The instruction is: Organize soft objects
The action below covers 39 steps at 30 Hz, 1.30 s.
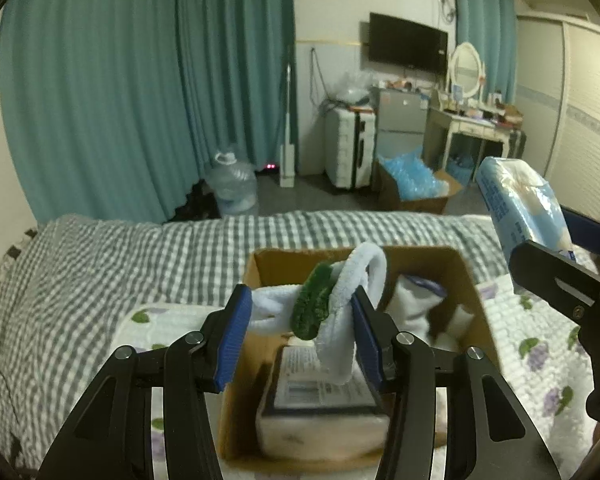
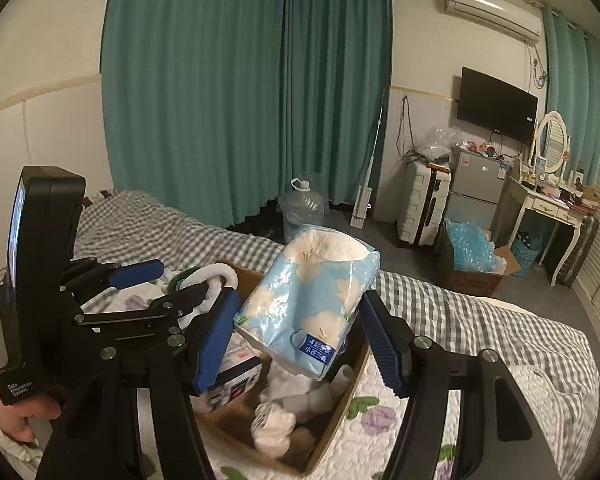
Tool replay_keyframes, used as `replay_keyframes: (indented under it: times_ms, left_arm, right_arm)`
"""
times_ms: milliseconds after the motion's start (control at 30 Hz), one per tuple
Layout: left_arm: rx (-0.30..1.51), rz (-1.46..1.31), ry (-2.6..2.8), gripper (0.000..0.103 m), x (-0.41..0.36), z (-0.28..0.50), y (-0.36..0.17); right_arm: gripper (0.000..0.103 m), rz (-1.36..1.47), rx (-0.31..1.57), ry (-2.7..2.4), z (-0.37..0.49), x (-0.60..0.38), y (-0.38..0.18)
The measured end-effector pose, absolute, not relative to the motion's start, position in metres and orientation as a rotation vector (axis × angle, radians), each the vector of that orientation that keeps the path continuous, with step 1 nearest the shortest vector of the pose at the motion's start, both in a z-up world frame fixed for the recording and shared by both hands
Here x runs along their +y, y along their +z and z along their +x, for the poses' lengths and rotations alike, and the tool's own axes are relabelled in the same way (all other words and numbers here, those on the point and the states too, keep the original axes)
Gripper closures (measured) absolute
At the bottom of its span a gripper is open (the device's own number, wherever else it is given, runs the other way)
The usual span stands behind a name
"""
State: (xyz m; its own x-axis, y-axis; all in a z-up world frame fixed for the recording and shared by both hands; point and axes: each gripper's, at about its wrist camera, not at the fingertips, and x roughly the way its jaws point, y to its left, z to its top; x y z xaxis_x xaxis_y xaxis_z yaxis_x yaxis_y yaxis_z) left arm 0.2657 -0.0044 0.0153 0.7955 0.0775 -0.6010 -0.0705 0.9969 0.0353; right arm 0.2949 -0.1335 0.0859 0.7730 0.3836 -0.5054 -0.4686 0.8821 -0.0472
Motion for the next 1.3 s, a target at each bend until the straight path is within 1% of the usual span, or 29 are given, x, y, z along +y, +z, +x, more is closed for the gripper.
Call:
replay_keyframes:
  times_ms: [167, 367, 433, 467, 533, 567, 600, 633, 667, 700, 733, 867, 933, 1000, 1133, 1167, 1200, 1267, 1300]
  left_arm:
    - [0.68, 0.024, 0.081, 0.054, -0.001, 0.285, -0.008]
    - [0.714, 0.034, 0.091, 0.054, -0.002, 0.302, -0.021]
    - [0.714, 0.036, 0.085, 0.05, -0.003, 0.302, -0.023]
    - [0.713, 0.029, 0.081, 0.05, -0.003, 0.301, -0.023]
    - [0.712, 0.016, 0.075, 0.05, -0.003, 0.303, -0.023]
    - [0.708, 0.013, 0.074, 0.044, -0.002, 0.302, -0.024]
    - [0.701, 0.013, 0.077, 0.04, -0.002, 0.301, -0.023]
    - [0.694, 0.014, 0.082, 0.037, -0.002, 0.299, -0.023]
    - [0.684, 0.015, 0.079, 0.03, -0.003, 0.296, -0.021]
    - [0.673, 0.016, 0.074, 0.026, -0.005, 0.292, -0.017]
    - [0.662, 0.015, 0.071, 0.026, -0.005, 0.288, -0.014]
    - [0.628, -0.005, 0.063, 0.026, -0.008, 0.267, 0.011]
    - [0.593, -0.003, 0.068, 0.026, -0.01, 0.251, 0.036]
    - [0.545, 0.015, 0.082, 0.026, -0.013, 0.231, 0.067]
    - [0.438, 0.049, 0.1, 0.026, -0.02, 0.183, 0.131]
    - [0.41, 0.054, 0.103, 0.025, -0.02, 0.171, 0.146]
    - [0.389, 0.057, 0.104, 0.016, -0.021, 0.161, 0.156]
    - [0.306, 0.07, 0.125, 0.003, -0.023, 0.129, 0.183]
    - [0.267, 0.078, 0.135, 0.0, -0.025, 0.114, 0.192]
  right_arm:
    - [0.04, -0.159, 0.552, 0.468, 0.322, -0.129, 0.058]
    - [0.04, -0.155, 0.581, 0.471, 0.345, -0.126, 0.032]
    - [0.04, -0.149, 0.584, 0.464, 0.349, -0.125, 0.028]
    - [0.037, -0.145, 0.581, 0.461, 0.351, -0.126, 0.028]
    - [0.028, -0.126, 0.582, 0.449, 0.356, -0.129, 0.028]
    - [0.02, -0.114, 0.575, 0.447, 0.358, -0.131, 0.029]
    - [0.014, -0.104, 0.561, 0.441, 0.355, -0.131, 0.03]
    - [0.013, -0.096, 0.55, 0.423, 0.353, -0.134, 0.031]
    - [0.013, -0.091, 0.551, 0.408, 0.353, -0.136, 0.033]
    - [0.013, -0.084, 0.557, 0.404, 0.352, -0.138, 0.035]
    - [0.013, -0.072, 0.554, 0.403, 0.349, -0.141, 0.039]
    - [0.014, -0.049, 0.514, 0.362, 0.329, -0.156, 0.066]
    - [0.013, -0.027, 0.487, 0.34, 0.312, -0.166, 0.09]
    - [0.013, -0.028, 0.467, 0.331, 0.297, -0.174, 0.113]
    - [0.014, -0.065, 0.408, 0.3, 0.245, -0.186, 0.179]
    - [0.014, -0.071, 0.396, 0.296, 0.235, -0.188, 0.192]
    - [0.013, -0.077, 0.378, 0.286, 0.221, -0.191, 0.207]
    - [0.013, -0.086, 0.335, 0.271, 0.19, -0.197, 0.237]
    - [0.013, -0.091, 0.318, 0.258, 0.172, -0.201, 0.253]
